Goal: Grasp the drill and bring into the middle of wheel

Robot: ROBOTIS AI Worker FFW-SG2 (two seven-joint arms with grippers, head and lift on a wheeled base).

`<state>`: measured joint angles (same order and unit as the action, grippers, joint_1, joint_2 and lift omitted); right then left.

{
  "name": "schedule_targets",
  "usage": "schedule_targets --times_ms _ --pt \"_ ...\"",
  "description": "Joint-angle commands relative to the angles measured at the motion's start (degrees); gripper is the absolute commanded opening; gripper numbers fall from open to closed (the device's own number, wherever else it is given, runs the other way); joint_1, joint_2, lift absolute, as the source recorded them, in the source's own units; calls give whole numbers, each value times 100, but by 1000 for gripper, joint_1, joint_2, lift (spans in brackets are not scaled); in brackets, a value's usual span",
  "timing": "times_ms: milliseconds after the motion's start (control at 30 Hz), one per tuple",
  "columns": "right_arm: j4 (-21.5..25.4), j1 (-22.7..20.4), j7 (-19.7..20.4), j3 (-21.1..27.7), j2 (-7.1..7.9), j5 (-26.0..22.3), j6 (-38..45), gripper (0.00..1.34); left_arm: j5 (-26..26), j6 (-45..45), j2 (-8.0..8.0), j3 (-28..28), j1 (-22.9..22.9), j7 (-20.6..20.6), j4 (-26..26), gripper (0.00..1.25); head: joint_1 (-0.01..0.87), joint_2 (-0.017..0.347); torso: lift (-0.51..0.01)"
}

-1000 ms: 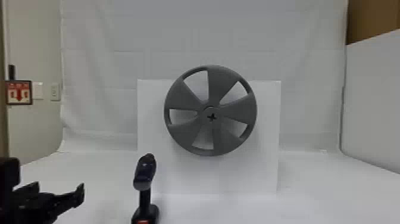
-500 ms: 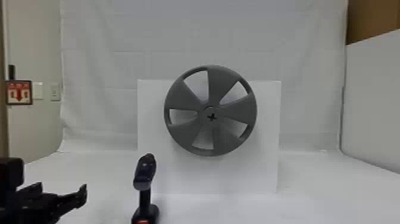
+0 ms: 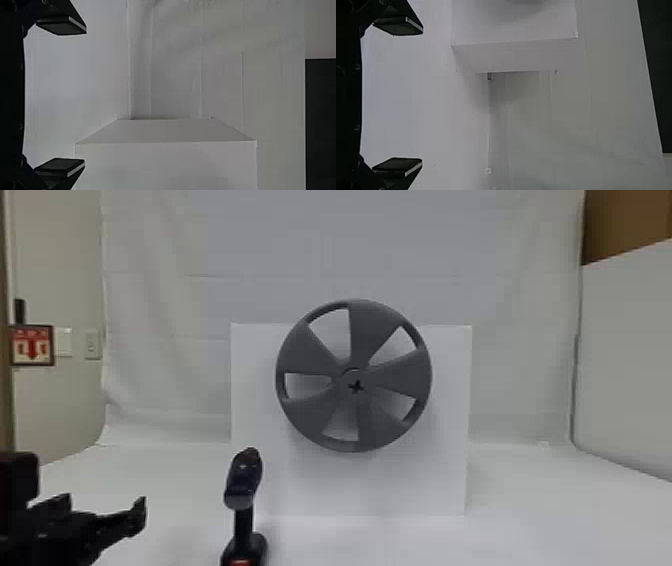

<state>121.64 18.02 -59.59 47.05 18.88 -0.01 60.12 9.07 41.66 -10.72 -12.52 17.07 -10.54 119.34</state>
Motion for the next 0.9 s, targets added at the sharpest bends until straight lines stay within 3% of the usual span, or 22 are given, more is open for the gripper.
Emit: schedule_targets --times_ms 0,867 --pt "0 0 0 -3 -7 10 0 1203 -11 0 0 -5 7 0 1 1137 54 31 -403" --pt "9 35 0 -38 -60 45 0 1203 -37 0 0 -49 24 0 10 1137 54 31 -403"
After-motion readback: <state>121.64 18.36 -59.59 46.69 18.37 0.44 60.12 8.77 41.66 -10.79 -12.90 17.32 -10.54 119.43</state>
